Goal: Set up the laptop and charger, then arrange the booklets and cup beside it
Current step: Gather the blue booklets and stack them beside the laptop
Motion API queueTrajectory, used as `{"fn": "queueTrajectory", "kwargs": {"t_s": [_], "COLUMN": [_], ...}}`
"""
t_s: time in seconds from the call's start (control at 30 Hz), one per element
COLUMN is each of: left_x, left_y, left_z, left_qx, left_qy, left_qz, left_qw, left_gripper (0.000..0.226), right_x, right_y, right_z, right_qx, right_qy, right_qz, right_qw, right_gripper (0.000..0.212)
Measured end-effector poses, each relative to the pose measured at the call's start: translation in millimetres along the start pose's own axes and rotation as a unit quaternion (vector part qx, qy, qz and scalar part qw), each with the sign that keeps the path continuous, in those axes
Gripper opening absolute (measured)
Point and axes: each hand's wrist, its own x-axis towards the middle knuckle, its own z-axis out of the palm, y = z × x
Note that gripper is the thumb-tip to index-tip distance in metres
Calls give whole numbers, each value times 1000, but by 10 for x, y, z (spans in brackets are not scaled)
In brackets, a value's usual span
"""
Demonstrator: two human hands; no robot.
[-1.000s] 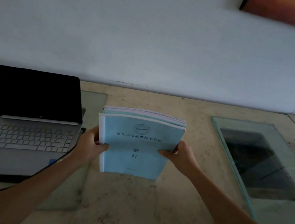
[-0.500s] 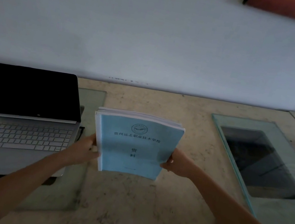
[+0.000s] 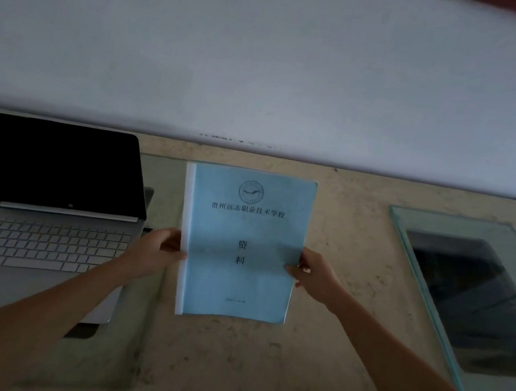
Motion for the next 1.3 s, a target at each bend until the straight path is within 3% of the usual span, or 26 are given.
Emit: {"fn": "queueTrajectory", "kwargs": {"t_s": [0.2, 0.33, 0.57, 0.8, 1.07, 1.3], "left_x": [448, 891, 1765, 2252, 2429, 2476], "left_y": [10, 79, -53, -170, -27, 30], "left_z": [11, -42, -243, -337, -389, -281], "left_qx": [-140, -214, -245, -217, -278, -263], "left_qy": [71, 120, 149, 122, 139, 93], "left_qz": [-84, -109, -157, -212, -164, -181], "left_qw": [984, 963, 945, 945, 936, 943], "left_gripper": [32, 25, 15, 30, 25, 19], "right_x": [596, 1094, 2080, 2661, 2936, 3044], "right_y": [-33, -136, -158, -16, 72, 51], "right_z": [93, 144, 263, 306, 261, 314], "right_qx": [189, 241, 229, 213, 195, 202], "right_qy": [-6, -4, 5, 0, 33, 52], "right_qz": [89, 133, 158, 164, 178, 217], "right_qw": [978, 961, 961, 963, 964, 954], "right_gripper": [24, 17, 24, 18, 25, 25]}}
